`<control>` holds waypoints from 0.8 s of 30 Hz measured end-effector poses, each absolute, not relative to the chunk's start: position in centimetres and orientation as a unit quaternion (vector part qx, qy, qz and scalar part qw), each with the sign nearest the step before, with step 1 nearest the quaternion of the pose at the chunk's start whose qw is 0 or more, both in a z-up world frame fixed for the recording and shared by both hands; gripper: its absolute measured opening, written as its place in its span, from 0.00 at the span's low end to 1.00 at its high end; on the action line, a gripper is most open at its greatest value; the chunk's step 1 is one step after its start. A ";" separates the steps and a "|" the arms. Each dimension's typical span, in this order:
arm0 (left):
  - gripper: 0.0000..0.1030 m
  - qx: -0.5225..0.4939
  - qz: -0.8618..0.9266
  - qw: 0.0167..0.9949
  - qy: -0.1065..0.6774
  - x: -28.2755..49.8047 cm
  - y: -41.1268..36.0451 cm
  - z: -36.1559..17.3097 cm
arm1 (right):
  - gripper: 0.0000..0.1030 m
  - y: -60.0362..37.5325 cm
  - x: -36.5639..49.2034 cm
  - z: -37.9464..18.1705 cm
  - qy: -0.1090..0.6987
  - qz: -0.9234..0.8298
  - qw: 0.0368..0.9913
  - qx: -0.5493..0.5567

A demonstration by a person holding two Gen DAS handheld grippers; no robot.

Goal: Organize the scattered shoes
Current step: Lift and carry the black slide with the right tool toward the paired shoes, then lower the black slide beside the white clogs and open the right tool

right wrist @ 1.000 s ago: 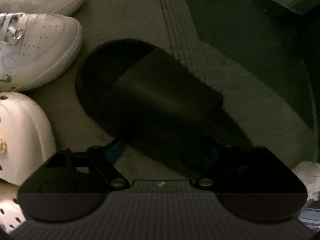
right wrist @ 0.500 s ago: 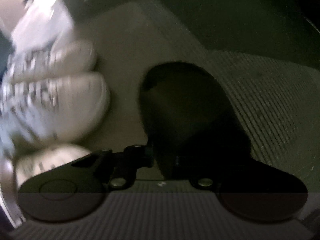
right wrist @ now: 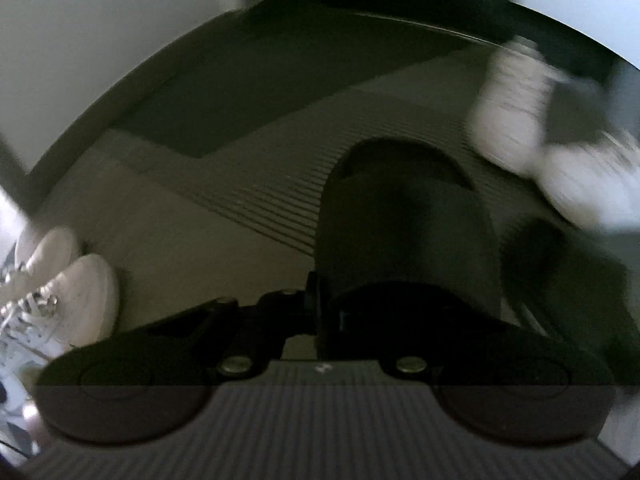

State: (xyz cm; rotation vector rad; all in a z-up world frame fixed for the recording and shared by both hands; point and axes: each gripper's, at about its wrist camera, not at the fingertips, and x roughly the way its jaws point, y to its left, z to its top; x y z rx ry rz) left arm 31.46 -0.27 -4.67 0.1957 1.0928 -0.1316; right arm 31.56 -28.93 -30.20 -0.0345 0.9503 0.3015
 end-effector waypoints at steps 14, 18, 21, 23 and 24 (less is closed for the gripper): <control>1.00 0.109 -0.106 0.815 0.559 30.2 -1.1 -7.0 | 0.11 -43.9 14.7 -35.9 0.541 -0.099 0.830 0.087; 1.00 0.110 -0.116 0.814 0.558 29.8 -1.5 -7.1 | 0.14 -44.6 11.9 -39.1 0.553 -0.107 0.822 0.080; 1.00 0.106 -0.124 0.821 0.547 29.4 -1.8 -6.4 | 0.17 -44.5 11.2 -39.2 0.537 -0.107 0.833 0.082; 1.00 0.105 -0.132 0.824 0.540 28.9 -1.9 -5.9 | 0.24 -44.5 11.1 -39.4 0.543 -0.109 0.828 0.084; 1.00 0.104 -0.135 0.825 0.538 28.7 -2.0 -5.7 | 0.27 -44.6 11.2 -39.6 0.553 -0.113 0.821 0.087</control>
